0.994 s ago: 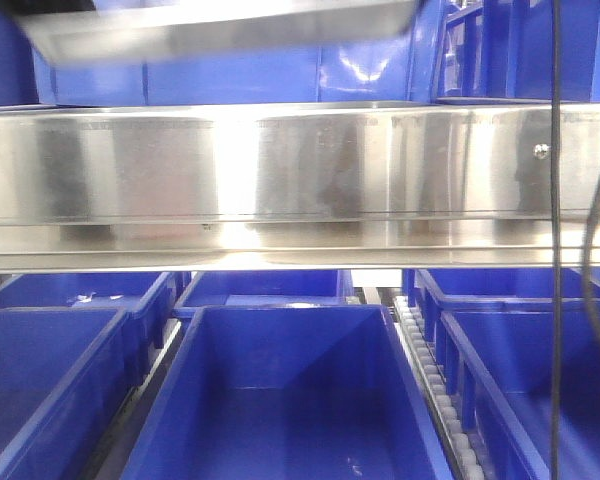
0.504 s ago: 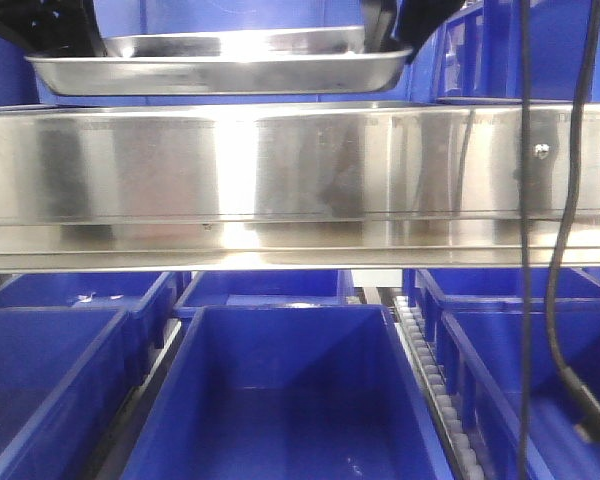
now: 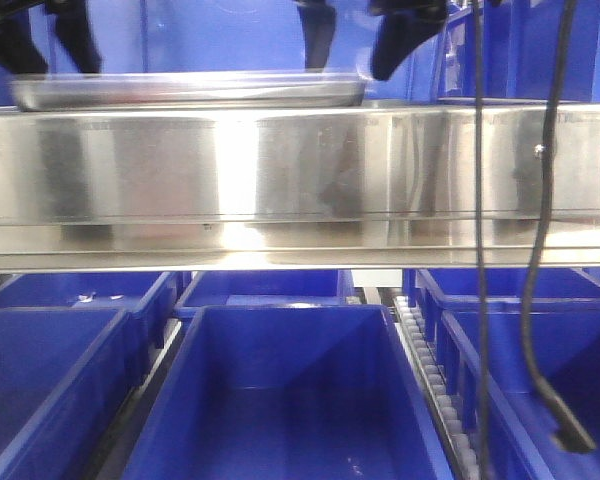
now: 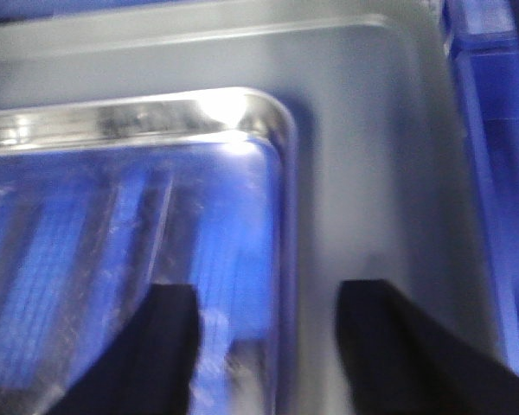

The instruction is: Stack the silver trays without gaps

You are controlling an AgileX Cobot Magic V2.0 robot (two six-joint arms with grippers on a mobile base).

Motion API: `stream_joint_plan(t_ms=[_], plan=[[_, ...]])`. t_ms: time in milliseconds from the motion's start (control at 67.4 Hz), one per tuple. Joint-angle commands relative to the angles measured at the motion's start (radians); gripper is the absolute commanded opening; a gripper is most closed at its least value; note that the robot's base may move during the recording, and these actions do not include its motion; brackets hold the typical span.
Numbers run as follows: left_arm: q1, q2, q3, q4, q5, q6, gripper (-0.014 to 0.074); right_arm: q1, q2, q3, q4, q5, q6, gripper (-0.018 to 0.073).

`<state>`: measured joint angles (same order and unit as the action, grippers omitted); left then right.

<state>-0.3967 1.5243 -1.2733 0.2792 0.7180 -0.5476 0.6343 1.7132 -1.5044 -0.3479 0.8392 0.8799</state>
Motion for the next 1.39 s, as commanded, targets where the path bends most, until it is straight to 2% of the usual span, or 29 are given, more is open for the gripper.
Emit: stream_joint_plan(t_ms=[0,119,371,475,549,578,652,741,875,1008,1127,1290,1379], plan=[[0.003,-0.003,-0.005,-0.007,-0.004,-0.004,0.0351,-0.019,-0.007,-0.008,-0.011,0.016,-0.009,0.0305],[0.011,-0.003,-0.005,0.002,-0.004,-0.004,0.0383,-0.033,-0.007,-0.008,-0.011,0.046,-0.009,0.0312],[0.023,-0.003,-0.010,0.004,-0.002,-0.004,0.0358,-0.033,-0.014,-0.008,-0.011,0.044,-0.022,0.0307],[0.023,-0.015,-0.038,-0.009,0.014,-0.004,0.0207,-0.033,-0.039,-0.014,-0.010,0.044,-0.043,0.0242],[0.023,-0.033,-0.056,-0.013,0.014,-0.004,0.0046,-0.030,-0.066,-0.020,-0.003,0.044,-0.067,0.0138],[0.023,-0.041,-0.061,-0.006,-0.006,-0.004,-0.0035,-0.029,-0.085,-0.020,-0.003,0.034,-0.071,0.0060],[0.023,-0.043,-0.067,0.021,-0.047,-0.004,0.0000,-0.029,-0.101,-0.020,-0.003,0.005,-0.071,-0.0023],[0.023,-0.043,-0.070,0.023,-0.081,-0.004,0.0015,-0.033,-0.108,-0.020,-0.003,-0.019,-0.071,-0.0013],[0.023,-0.076,-0.091,-0.021,-0.001,0.023,0.0013,-0.033,-0.141,-0.020,0.001,-0.019,-0.071,-0.0013],[0.023,-0.151,-0.089,-0.049,0.006,0.023,-0.0012,-0.019,-0.200,-0.020,0.001,-0.019,-0.093,-0.0013],[0.012,-0.257,-0.005,-0.050,-0.089,0.023,-0.0013,0.006,-0.260,0.017,0.001,-0.076,-0.160,-0.0013],[-0.034,-0.433,0.240,-0.064,-0.309,0.023,-0.0013,0.070,-0.393,0.208,0.001,-0.326,-0.176,-0.0013],[-0.064,-0.541,0.380,-0.064,-0.461,0.023,-0.0013,0.120,-0.470,0.320,-0.055,-0.440,-0.178,-0.0013]])
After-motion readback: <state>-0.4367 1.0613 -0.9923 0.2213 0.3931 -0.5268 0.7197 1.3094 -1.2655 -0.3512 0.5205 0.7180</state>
